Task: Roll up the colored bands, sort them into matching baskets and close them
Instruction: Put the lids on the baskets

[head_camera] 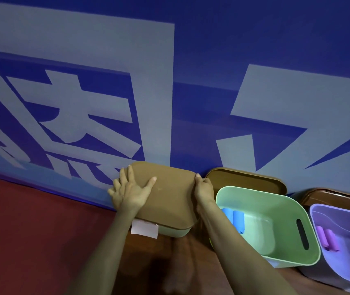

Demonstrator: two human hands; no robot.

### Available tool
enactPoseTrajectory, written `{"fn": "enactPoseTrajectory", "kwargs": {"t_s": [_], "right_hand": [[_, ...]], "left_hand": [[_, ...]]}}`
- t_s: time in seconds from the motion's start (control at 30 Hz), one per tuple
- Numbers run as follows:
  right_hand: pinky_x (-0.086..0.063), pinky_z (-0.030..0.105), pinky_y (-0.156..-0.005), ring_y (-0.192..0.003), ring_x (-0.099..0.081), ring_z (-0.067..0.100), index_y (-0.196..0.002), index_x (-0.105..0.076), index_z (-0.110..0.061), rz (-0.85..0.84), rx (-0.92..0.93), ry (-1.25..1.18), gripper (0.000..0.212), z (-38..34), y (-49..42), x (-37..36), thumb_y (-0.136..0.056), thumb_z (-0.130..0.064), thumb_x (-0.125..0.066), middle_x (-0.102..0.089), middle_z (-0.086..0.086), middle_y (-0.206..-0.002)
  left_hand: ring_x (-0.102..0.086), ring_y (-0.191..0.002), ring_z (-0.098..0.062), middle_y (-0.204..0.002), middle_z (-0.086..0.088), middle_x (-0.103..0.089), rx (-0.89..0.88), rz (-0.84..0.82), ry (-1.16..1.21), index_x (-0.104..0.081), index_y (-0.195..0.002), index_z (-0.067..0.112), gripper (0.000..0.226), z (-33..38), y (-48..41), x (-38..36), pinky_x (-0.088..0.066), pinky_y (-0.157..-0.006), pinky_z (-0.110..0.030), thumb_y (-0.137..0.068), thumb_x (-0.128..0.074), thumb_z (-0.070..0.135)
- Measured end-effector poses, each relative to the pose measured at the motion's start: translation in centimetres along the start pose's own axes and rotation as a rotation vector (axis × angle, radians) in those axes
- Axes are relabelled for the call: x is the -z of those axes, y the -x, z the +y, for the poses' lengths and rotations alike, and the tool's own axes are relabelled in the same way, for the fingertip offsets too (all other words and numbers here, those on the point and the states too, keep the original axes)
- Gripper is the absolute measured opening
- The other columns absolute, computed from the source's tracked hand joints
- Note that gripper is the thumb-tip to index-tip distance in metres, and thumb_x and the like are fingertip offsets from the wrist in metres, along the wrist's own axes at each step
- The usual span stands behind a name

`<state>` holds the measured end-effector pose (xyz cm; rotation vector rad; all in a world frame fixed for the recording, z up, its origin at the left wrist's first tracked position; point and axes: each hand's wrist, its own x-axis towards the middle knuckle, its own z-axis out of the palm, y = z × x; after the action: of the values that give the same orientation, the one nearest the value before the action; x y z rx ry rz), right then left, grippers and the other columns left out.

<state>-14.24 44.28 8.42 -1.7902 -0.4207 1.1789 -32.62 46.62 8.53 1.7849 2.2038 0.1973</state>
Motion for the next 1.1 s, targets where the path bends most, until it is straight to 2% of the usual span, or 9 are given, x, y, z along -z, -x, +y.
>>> {"fn": "enactPoseTrajectory", "kwargs": {"t_s": [0.2, 0.33, 0.53, 0.7, 0.8, 0.87, 0.93, 1.0, 1.1], "right_hand": [[-0.037, 0.032, -0.075, -0.073, -0.047, 0.013, -0.098, -0.050, -0.008, 0.040, 0.044, 0.015, 0.026, 0.6, -0.2, 0.1, -0.100, -0.032, -0.042, -0.053, 0.001, -0.083], [-0.038, 0.031, -0.080, -0.094, -0.054, 0.023, -0.111, -0.050, -0.008, 0.086, 0.186, 0.136, 0.024, 0.7, 1.1, -0.4, -0.101, -0.028, -0.041, -0.059, 0.006, -0.105], [-0.024, 0.032, -0.116, -0.141, -0.026, 0.022, -0.140, -0.043, -0.008, 0.043, 0.678, 0.623, 0.042, 2.7, 2.3, -0.7, -0.098, -0.013, -0.043, -0.032, 0.008, -0.151], [-0.011, 0.026, -0.117, -0.146, -0.016, 0.024, -0.145, -0.037, -0.010, -0.162, 0.806, 1.037, 0.044, 2.7, 3.3, 0.6, -0.101, -0.012, -0.031, -0.024, 0.011, -0.156], [-0.026, 0.028, -0.110, -0.140, -0.031, 0.027, -0.141, -0.045, -0.014, -0.307, 0.783, 1.063, 0.042, 1.7, 4.1, 2.9, -0.100, -0.017, -0.036, -0.035, 0.010, -0.151], [-0.042, 0.030, -0.089, -0.119, -0.052, 0.030, -0.121, -0.063, -0.016, -0.308, 0.760, 1.047, 0.031, 0.8, 4.3, 5.0, -0.096, -0.021, -0.044, -0.060, 0.008, -0.128], [-0.044, 0.031, -0.075, -0.101, -0.061, 0.030, -0.100, -0.068, -0.016, -0.211, 0.712, 1.014, 0.022, -0.6, 4.1, 8.1, -0.093, -0.024, -0.049, -0.069, 0.007, -0.105], [-0.046, 0.031, -0.078, -0.100, -0.062, 0.028, -0.100, -0.068, -0.014, -0.075, 0.667, 0.935, 0.020, -1.9, 3.2, 12.1, -0.092, -0.023, -0.052, -0.070, 0.006, -0.103], [-0.043, 0.031, -0.084, -0.107, -0.060, 0.031, -0.108, -0.065, -0.006, 0.152, 0.563, 0.779, 0.021, -3.4, 1.8, 18.0, -0.092, -0.015, -0.055, -0.068, 0.012, -0.110]], "left_hand": [[-0.023, -0.139, -0.031, -0.159, -0.004, -0.010, -0.024, 0.002, -0.043, -0.006, -0.153, 0.022, 0.099, -0.2, -0.1, 0.0, -0.025, -0.108, -0.046, -0.078, -0.025, 0.084], [-0.024, -0.139, -0.031, -0.158, -0.007, -0.014, -0.055, 0.003, -0.048, -0.007, -0.152, 0.019, 0.099, -0.1, 0.1, 0.2, -0.025, -0.109, -0.046, -0.079, -0.025, 0.083], [-0.002, -0.147, -0.025, -0.160, -0.007, -0.006, -0.179, 0.022, -0.056, -0.009, -0.153, 0.016, 0.078, 0.1, 0.9, -0.2, -0.002, -0.118, -0.043, -0.093, -0.021, 0.065], [-0.015, -0.145, -0.019, -0.157, 0.000, -0.021, -0.352, -0.020, 0.056, -0.027, -0.149, 0.015, 0.049, 3.0, 3.5, -0.7, -0.012, -0.118, -0.033, -0.103, -0.030, 0.032], [-0.017, -0.144, -0.015, -0.155, 0.004, -0.027, -0.478, -0.052, 0.070, -0.035, -0.146, 0.018, 0.046, 4.6, 5.4, -1.9, -0.011, -0.118, -0.031, -0.101, -0.035, 0.027], [-0.033, -0.137, -0.017, -0.146, 0.002, -0.043, -0.530, -0.086, 0.186, -0.051, -0.135, 0.016, 0.038, 6.0, 6.0, -2.0, -0.023, -0.112, -0.027, -0.098, -0.043, 0.019], [-0.054, -0.117, -0.020, -0.127, -0.002, -0.059, -0.550, -0.111, 0.350, -0.064, -0.118, 0.013, 0.029, 8.0, 6.4, -1.9, -0.035, -0.097, -0.023, -0.094, -0.049, 0.010], [-0.060, -0.107, -0.021, -0.121, -0.006, -0.061, -0.501, -0.182, 0.509, -0.065, -0.115, 0.010, 0.025, 10.7, 6.9, -1.7, -0.041, -0.091, -0.022, -0.094, -0.051, 0.008], [-0.045, -0.128, -0.026, -0.138, -0.013, -0.047, -0.403, -0.290, 0.600, -0.049, -0.134, 0.006, 0.040, 15.1, 7.4, -2.2, -0.034, -0.107, -0.034, -0.096, -0.053, 0.019]]}}
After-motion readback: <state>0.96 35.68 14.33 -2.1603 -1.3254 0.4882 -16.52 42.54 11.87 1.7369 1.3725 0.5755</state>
